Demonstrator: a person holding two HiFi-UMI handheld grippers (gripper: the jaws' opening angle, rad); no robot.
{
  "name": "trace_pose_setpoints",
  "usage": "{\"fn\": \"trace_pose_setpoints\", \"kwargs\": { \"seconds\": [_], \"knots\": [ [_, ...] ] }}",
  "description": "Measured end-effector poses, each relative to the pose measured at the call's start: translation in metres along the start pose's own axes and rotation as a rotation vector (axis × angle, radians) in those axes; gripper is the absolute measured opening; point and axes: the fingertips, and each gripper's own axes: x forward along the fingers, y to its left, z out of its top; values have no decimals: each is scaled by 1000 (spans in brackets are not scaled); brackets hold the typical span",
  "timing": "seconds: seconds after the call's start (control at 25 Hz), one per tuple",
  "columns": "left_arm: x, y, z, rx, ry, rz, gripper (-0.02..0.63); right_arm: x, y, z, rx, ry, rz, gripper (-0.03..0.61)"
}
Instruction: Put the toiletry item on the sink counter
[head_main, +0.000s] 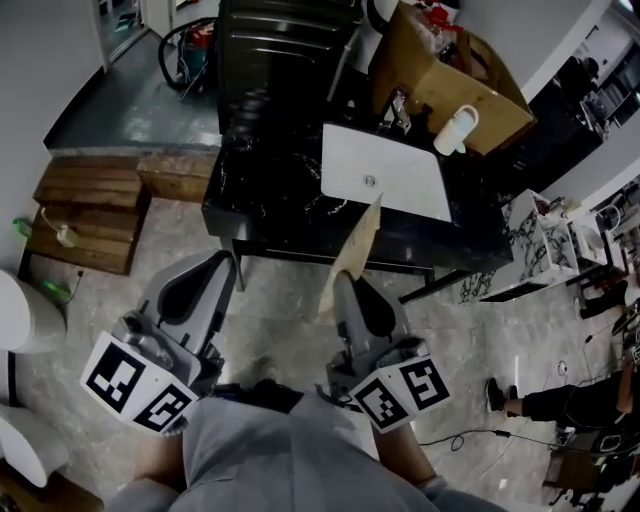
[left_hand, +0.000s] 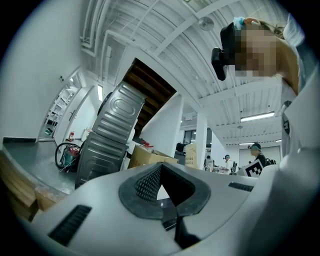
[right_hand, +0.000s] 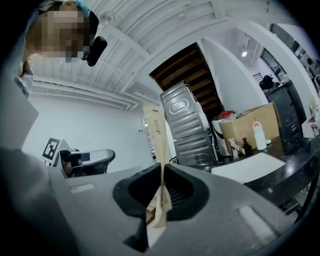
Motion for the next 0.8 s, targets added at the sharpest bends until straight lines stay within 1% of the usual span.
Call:
{"fn": "trace_pose_setpoints", "kwargs": {
  "seconds": [0.2,0.36,0.56,0.8],
  "knots": [
    [25,-2,-3,-12,-8,23,4,11,-28,16,38,-26,19,24],
    [37,-3,-8,-7,4,23,5,17,-44,22,29,-33,14,25],
    [52,4,-11,-15,5,21,5,24,-65,23,19,-32,-12,23],
    [79,9,-16,-22,20,-10,5,33,-87,20,30,-20,-53,25]
  ]
}}
